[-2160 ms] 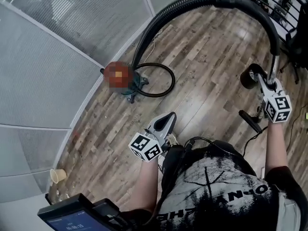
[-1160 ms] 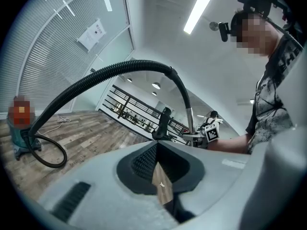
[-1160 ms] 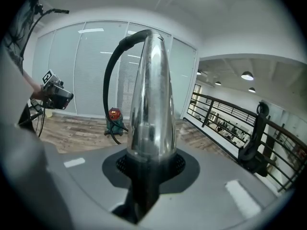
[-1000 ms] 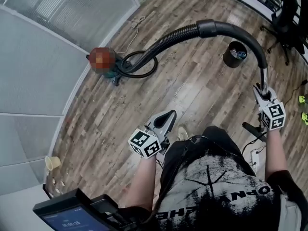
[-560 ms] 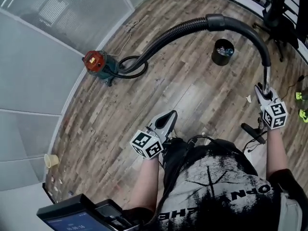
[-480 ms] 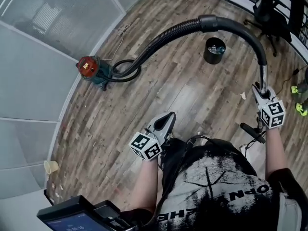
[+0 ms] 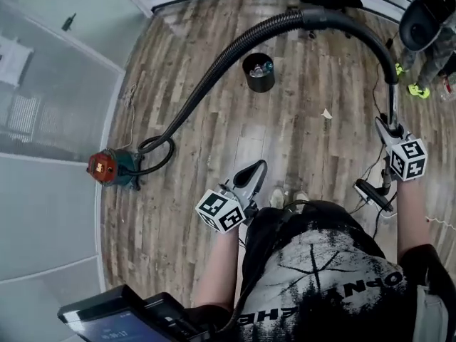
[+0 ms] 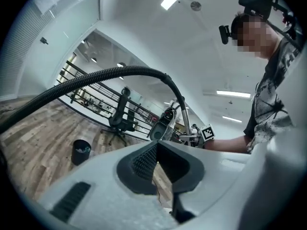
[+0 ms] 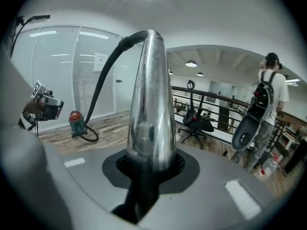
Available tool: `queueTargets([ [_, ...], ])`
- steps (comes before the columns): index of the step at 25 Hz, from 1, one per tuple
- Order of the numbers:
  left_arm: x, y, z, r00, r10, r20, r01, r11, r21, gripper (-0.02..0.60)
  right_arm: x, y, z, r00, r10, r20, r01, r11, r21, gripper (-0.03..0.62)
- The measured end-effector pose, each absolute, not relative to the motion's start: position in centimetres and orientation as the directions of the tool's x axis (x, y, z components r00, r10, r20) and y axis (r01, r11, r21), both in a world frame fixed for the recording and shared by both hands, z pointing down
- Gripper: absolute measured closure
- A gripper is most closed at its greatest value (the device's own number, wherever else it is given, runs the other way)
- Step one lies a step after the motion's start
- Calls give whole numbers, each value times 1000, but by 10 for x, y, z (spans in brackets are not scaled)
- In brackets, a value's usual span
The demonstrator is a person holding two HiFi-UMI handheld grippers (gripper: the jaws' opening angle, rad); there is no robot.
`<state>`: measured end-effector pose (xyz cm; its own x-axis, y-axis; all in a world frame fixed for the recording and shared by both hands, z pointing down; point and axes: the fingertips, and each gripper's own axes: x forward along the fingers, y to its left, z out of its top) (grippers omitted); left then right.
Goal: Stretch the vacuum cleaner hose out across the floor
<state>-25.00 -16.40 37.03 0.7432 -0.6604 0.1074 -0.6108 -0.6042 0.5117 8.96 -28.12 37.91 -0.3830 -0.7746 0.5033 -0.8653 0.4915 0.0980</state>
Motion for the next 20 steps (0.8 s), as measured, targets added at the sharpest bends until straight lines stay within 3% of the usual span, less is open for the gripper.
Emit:
queueTargets([
  [5,-214,-186,369,889,-451,75,-426,-759,493,581,139,-225,380,-191,-825,532,-945,301,126,511],
  [11,-170,-194,379,960,-268,77,-271,-831,486,581,186,-171,397,-57,-823,565,-975,169,146,511],
  [19,-53,-178,354,995,14,97,-22,-935,354,578,256,-92,397,83,-790,608,-967,84,241,511],
  [20,-37,-175,350,995,45,94,10,-938,346,555,261,-87,398,85,-786,613,-966,87,245,511],
])
